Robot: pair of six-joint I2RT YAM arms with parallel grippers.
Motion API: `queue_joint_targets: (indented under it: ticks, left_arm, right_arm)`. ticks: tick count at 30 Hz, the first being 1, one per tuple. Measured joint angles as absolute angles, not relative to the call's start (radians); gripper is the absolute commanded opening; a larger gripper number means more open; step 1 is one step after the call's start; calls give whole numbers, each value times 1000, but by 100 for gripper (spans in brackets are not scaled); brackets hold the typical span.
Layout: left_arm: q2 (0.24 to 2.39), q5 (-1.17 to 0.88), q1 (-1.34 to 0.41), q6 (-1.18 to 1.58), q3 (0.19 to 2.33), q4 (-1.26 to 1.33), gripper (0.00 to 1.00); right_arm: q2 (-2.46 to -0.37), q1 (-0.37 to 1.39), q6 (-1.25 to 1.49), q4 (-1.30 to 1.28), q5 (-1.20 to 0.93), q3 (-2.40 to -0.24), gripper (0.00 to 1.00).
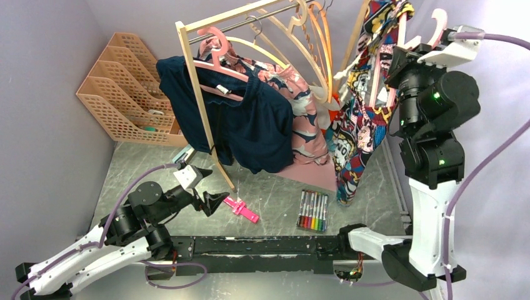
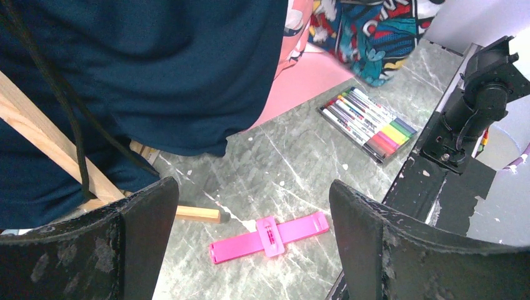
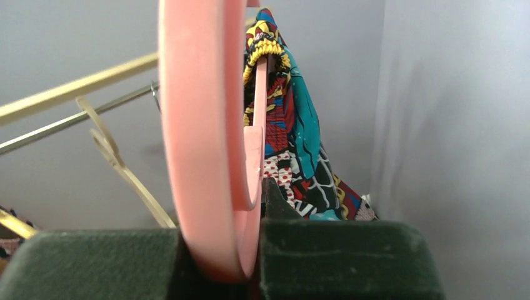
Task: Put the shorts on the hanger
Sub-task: Place the hanger at the clothesline.
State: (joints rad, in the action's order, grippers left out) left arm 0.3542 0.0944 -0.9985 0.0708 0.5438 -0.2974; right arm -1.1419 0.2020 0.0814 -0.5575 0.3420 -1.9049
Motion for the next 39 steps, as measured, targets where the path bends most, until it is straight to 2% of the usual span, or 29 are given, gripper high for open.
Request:
queue_joint_targets:
  ticks: [5,11,27,34,39]
  left_arm:
    - [355,95,-999,71,544,-297,93]
    - [355,102,-999,71,544,-297,94]
    - [364,104,-997,71,544,-297,94]
    - [364,104,-996,71,544,-297,94]
    - [364,103,-996,70,544,-297,94]
  right_arm:
    - [-1140,305,-44,-456,498,-1877,0]
    - [-1217,323,-117,-456,575,-1779,0]
    - [-1229,313,-132,-499,439,-1668,0]
    - [-1288,149,-27,-479,290,-1614,0]
    - [-1280,41,48,-360,167,-1498,0]
